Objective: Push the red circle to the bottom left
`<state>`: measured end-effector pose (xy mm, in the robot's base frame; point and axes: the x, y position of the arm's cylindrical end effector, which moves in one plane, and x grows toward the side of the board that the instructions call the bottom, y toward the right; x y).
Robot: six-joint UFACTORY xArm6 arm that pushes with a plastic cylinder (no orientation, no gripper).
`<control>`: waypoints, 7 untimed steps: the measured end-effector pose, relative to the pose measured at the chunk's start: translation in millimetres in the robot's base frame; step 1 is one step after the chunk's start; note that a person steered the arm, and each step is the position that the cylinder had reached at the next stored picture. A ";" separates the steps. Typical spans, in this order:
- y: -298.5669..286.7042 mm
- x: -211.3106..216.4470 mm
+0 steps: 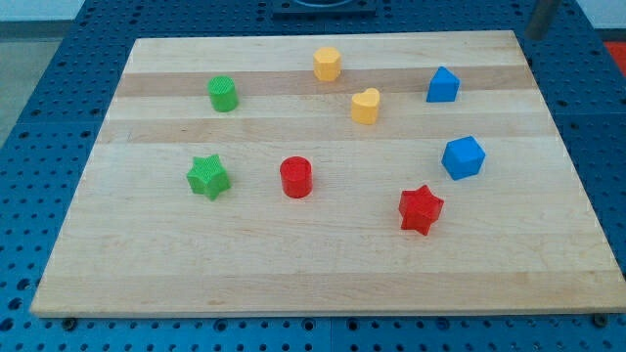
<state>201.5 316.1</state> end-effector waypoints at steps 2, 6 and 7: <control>-33.0 -1.8; -84.0 93.4; -84.0 93.4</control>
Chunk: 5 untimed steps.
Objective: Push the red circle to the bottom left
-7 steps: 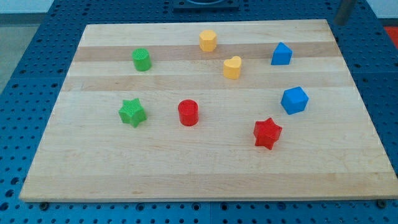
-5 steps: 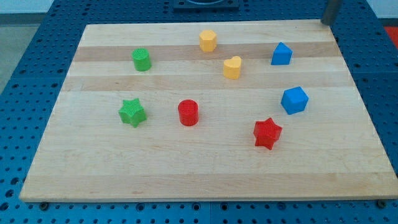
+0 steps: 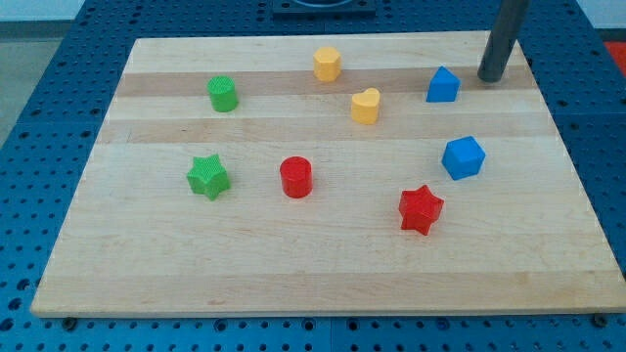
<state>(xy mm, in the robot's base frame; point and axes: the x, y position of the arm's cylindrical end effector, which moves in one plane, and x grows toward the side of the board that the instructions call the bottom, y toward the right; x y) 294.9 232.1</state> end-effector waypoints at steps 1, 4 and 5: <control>3.3 3.8; 28.4 93.6; 6.1 108.0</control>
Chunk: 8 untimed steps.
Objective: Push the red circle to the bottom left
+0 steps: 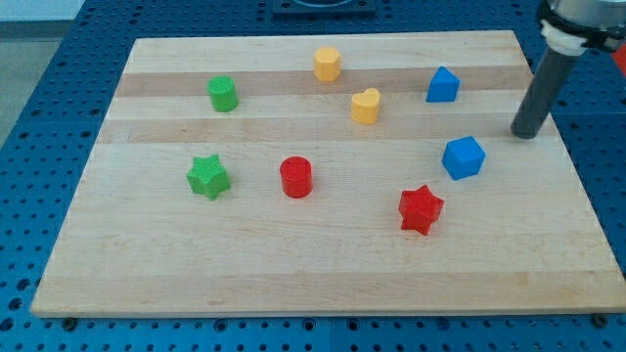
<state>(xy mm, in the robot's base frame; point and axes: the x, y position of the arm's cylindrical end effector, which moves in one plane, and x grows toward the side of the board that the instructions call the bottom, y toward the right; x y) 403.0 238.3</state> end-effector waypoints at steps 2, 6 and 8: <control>-55.1 4.1; -224.6 61.9; -374.0 75.7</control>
<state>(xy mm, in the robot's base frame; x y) 478.7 -135.7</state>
